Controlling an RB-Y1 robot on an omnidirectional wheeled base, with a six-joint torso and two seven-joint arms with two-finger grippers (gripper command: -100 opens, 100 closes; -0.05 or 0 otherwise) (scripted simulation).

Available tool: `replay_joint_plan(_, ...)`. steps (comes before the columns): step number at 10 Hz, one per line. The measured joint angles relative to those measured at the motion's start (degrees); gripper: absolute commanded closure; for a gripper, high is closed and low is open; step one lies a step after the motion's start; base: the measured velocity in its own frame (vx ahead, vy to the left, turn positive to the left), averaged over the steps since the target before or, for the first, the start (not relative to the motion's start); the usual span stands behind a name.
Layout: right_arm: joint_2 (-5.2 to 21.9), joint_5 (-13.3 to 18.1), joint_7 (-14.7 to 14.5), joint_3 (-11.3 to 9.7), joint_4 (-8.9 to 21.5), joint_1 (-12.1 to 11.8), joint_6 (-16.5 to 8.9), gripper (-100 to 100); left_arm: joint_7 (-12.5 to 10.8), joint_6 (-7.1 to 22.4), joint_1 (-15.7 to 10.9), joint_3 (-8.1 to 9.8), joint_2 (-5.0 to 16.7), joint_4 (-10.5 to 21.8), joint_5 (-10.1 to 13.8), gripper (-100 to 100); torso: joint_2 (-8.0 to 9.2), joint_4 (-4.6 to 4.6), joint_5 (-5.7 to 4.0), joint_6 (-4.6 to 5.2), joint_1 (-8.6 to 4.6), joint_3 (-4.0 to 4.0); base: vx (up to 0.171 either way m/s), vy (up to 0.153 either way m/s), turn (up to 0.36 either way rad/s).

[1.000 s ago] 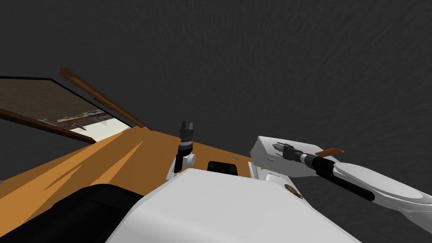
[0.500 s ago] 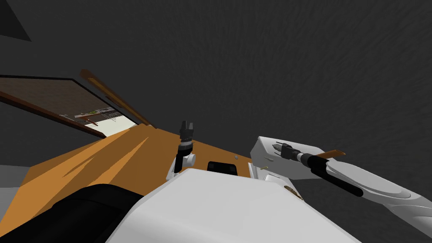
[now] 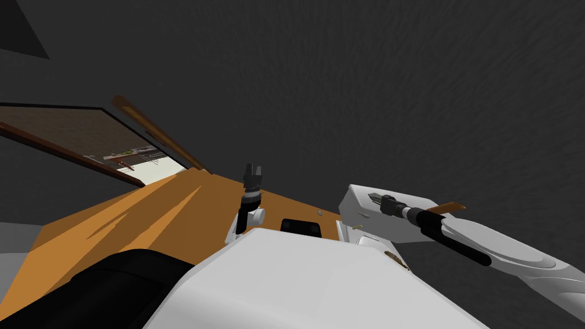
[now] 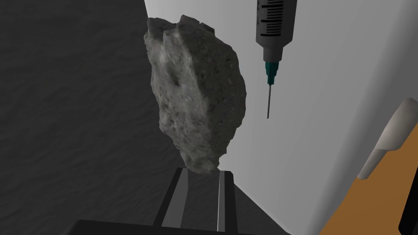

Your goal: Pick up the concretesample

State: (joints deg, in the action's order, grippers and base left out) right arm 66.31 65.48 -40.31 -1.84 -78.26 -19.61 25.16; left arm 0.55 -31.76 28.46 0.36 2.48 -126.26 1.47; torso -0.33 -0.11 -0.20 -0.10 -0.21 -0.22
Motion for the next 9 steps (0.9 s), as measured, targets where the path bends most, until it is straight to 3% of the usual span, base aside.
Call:
replay_joint_plan(1,0.0,0.0,0.0,0.0,0.0,0.0,0.0,0,0.0,0.0,0.0,0.0,0.0,0.0,0.0,0,0.0,0.0,0.0,0.0,0.01,0.0,0.0,0.0,0.0)
replay_joint_plan(2,0.0,0.0,0.0,0.0,0.0,0.0,0.0,100,0.0,0.0,0.0,0.0,0.0,0.0,0.0,0,0.0,0.0,0.01,0.0,0.01,0.0,0.03,0.017,-0.108)
replay_joint_plan(9,2.52,-8.58,-8.05,0.99,-0.7,-3.03,2.2,100,0.0,0.0,0.01,0.0,0.0,0.0,0.0,0,-0.09,-0.02,0.07,0.03,0.15,-0.05,0.043,0.028,-0.094)
